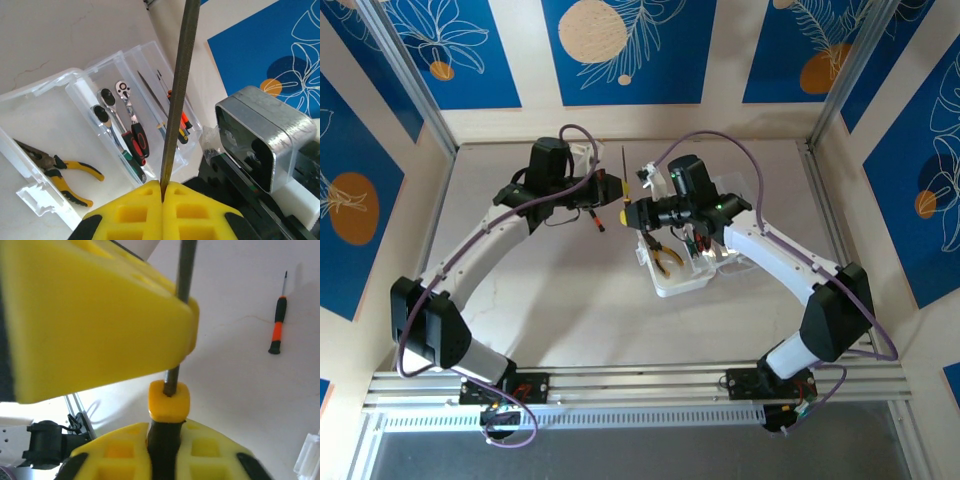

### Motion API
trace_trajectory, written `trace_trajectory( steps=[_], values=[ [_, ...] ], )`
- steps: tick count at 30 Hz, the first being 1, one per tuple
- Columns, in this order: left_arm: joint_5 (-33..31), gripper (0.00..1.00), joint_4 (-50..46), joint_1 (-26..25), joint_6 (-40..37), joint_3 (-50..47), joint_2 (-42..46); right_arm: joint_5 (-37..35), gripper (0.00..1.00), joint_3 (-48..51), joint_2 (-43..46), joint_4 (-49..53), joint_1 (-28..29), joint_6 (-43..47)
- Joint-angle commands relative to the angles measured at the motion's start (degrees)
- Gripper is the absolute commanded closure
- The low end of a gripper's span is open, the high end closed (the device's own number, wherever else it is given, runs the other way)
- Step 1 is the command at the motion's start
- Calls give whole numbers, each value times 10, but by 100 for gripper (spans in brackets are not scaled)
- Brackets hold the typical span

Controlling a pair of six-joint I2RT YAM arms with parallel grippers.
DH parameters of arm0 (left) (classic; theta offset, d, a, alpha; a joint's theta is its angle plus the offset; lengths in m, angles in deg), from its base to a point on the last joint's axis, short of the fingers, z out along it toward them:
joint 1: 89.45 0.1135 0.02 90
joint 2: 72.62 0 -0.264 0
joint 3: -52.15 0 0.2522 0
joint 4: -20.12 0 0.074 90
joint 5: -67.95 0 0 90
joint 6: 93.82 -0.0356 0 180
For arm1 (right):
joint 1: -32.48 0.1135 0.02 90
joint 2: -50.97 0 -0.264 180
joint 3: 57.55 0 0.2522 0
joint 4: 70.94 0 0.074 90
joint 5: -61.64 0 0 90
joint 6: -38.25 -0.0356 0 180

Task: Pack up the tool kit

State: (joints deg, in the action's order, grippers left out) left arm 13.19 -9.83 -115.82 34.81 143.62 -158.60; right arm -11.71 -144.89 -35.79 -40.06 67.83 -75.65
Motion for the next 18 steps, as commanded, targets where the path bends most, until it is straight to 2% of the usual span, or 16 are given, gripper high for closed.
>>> trace_trajectory(
  steps=[1,2,5,8,9,14,18],
  values=[
    [7,91,-5,-8,-10,-7,12,-6,100,-15,14,4,0,9],
    [-3,74,-17,-7,-19,-4,13,-9,100,-14,17,12,-1,14],
    [-63,32,-91,-1,-70,17,20,-30,100,-13,33,56,-14,39],
    [-141,5,-166,22,-118,31,35,-53,100,-9,58,126,-50,79],
    [-161,0,-181,33,-130,31,39,-64,100,-9,64,152,-64,93],
    [-233,0,-238,99,-170,7,41,-147,100,-29,75,301,-162,170],
    [-361,0,-271,109,-193,-12,17,-249,100,-42,35,381,-216,200]
  ],
)
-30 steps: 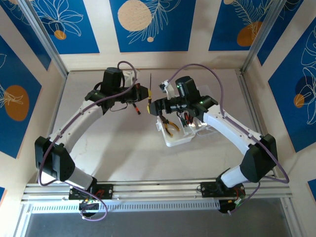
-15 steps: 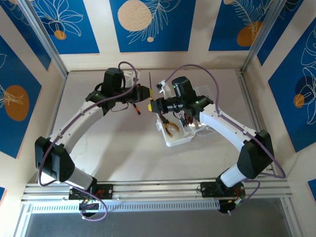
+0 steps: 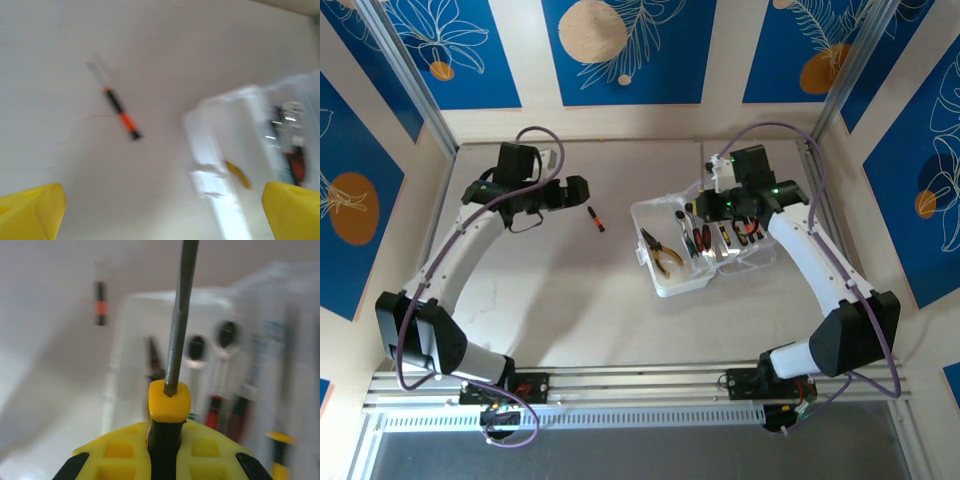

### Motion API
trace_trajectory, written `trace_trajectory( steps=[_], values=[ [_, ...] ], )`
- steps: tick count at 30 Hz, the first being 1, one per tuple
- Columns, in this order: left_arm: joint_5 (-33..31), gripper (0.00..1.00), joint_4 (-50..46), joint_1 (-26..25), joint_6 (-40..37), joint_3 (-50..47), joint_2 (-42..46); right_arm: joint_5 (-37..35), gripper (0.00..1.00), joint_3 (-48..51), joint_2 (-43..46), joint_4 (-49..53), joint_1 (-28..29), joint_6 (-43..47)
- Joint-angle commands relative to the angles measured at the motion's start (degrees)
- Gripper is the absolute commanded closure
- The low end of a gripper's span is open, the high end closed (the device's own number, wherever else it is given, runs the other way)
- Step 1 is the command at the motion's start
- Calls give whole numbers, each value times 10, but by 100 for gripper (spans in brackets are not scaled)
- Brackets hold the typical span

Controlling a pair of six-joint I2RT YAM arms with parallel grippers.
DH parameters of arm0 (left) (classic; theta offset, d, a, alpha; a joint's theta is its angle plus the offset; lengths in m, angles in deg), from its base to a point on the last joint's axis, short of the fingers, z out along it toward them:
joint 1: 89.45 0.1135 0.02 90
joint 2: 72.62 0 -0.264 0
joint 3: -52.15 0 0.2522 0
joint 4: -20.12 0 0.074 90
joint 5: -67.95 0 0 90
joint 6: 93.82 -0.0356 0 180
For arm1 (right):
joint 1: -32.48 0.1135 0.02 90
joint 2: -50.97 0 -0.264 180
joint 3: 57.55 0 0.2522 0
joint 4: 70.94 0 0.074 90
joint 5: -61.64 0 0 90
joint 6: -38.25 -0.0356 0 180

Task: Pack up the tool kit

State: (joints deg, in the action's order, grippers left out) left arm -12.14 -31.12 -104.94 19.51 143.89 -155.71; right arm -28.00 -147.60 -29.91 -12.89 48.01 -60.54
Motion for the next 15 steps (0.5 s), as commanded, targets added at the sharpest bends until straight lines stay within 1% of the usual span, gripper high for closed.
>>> trace_trajectory(
  steps=[1,3,6,10,15],
  values=[
    [-124,0,-59,2,-42,-20,-21,-109,100,-17,-35,121,-24,54],
    [-133,0,-53,4,-43,-32,-38,-140,100,-16,-52,126,-27,58],
    [-125,0,-42,5,-37,-41,-66,-152,100,-25,-71,133,-26,58],
    [-112,0,-26,5,-31,-47,-91,-186,100,-38,-95,154,-20,53],
    [-99,0,-17,4,-29,-45,-111,-211,100,-33,-101,159,-12,57]
  ],
)
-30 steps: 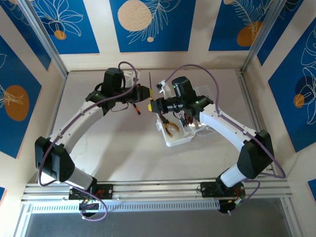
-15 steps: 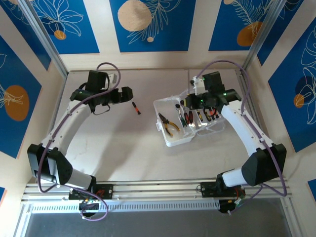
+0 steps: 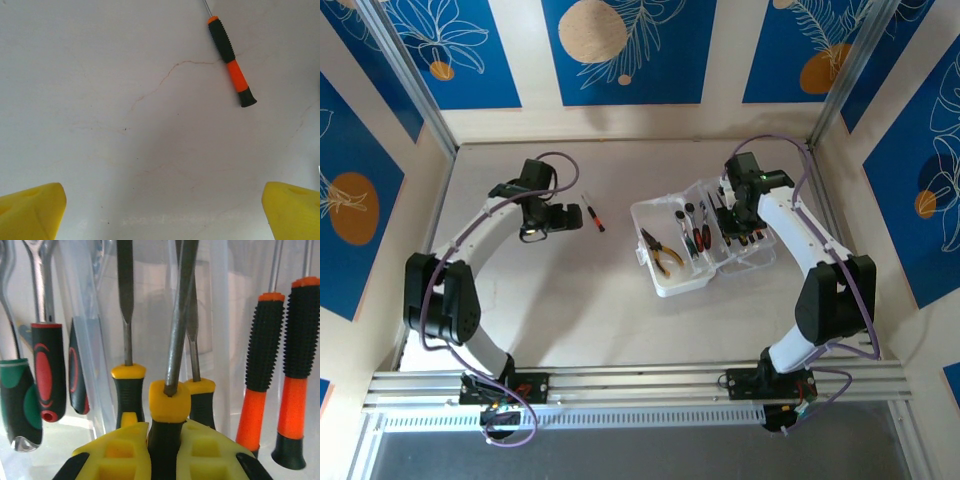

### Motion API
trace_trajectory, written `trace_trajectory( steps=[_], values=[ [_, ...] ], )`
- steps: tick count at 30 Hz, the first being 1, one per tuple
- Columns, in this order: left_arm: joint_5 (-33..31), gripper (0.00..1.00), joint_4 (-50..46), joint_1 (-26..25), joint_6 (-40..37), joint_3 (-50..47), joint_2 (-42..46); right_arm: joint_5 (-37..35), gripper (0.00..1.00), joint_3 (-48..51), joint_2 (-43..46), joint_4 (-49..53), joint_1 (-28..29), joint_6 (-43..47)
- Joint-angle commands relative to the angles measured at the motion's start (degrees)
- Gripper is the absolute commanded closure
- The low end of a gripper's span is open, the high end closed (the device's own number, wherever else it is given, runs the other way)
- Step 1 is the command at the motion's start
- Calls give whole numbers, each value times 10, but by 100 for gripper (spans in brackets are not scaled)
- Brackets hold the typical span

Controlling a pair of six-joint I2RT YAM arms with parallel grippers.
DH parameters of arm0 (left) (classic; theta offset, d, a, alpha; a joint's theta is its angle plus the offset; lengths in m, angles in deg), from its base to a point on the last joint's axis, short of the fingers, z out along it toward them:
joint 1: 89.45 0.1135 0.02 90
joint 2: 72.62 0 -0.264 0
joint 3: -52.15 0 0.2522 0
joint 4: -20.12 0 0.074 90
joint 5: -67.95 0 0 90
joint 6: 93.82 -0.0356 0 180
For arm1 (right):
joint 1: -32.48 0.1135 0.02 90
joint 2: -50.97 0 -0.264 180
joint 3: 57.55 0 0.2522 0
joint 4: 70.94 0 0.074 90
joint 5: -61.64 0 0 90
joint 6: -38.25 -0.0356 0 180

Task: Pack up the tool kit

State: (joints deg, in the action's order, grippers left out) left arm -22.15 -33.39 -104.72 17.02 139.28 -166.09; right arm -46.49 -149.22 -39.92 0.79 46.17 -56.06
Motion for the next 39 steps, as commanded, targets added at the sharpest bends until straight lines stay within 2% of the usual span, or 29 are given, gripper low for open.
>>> trace_trajectory(
  steps=[1,3,12,14,24,26,28,31,32,39],
  values=[
    [3,0,6,2,-4,2,-11,-28,100,-16,-1,22,7,14],
    [5,0,8,1,-4,2,-15,-31,100,-15,-1,24,7,16],
    [12,0,12,1,-3,10,-33,-32,82,-14,4,27,11,16],
    [13,0,13,1,-3,11,-37,-34,75,-14,7,30,11,15],
    [23,0,21,-1,-4,34,-74,-42,60,-24,28,42,12,9],
    [21,0,22,-4,-4,47,-89,-41,48,-30,35,46,14,6],
    [19,0,20,-9,-4,68,-108,-38,26,-34,45,49,18,4],
    [14,1,16,-20,-5,102,-143,-17,3,-37,65,43,22,1],
    [11,2,16,-23,-5,112,-155,-10,0,-37,72,40,22,1],
    [-15,10,-2,-42,-3,194,-258,19,1,-24,90,30,28,-5]
  ],
)
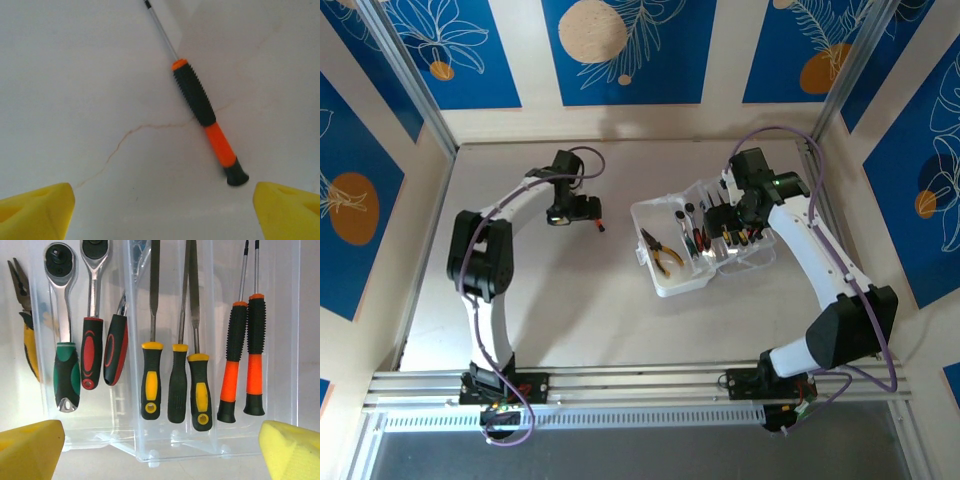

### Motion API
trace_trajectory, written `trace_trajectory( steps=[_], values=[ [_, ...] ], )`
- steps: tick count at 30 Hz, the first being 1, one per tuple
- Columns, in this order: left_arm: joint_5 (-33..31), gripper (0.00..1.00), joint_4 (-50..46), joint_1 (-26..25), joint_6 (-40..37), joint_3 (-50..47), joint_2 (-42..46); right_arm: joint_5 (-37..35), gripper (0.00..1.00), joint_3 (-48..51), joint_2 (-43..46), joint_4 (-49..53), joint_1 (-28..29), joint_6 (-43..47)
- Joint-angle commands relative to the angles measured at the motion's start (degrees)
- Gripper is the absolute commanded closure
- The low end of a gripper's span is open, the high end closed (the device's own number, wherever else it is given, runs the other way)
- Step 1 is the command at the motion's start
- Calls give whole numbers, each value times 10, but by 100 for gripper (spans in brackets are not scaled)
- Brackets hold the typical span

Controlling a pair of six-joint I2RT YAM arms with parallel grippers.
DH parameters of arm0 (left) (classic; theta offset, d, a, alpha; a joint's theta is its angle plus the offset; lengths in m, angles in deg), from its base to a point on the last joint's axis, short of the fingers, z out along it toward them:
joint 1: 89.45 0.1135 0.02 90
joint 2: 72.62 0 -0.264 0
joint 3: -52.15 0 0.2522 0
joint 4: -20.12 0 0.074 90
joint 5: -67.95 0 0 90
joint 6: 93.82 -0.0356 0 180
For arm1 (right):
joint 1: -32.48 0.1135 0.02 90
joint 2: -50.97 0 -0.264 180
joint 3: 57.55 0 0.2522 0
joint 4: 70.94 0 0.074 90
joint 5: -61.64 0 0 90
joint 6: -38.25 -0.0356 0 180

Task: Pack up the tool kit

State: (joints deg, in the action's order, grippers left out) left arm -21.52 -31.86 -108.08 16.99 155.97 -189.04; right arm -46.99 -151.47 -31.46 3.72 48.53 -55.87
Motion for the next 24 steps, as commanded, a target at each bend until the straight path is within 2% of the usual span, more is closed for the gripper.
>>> trace_trajectory(
  steps=[1,6,8,12,18,21,24],
  values=[
    [-29,10,-16,-11,0,35,-41,26,1,1,7,0,5,-8],
    [-47,11,4,-29,5,62,-81,33,1,8,3,-8,14,-11],
    [-51,15,1,-34,6,76,-97,33,1,7,1,-10,17,-12],
    [-61,33,-21,-37,5,99,-130,34,1,8,-2,-11,21,-12],
    [-70,68,-24,-38,-10,72,-137,38,1,7,-2,-12,21,-10],
    [-75,74,-24,-38,-18,55,-132,40,1,4,-2,-12,21,-10],
    [-80,75,-28,-39,-28,45,-121,41,1,1,-3,-11,21,-10]
  ],
)
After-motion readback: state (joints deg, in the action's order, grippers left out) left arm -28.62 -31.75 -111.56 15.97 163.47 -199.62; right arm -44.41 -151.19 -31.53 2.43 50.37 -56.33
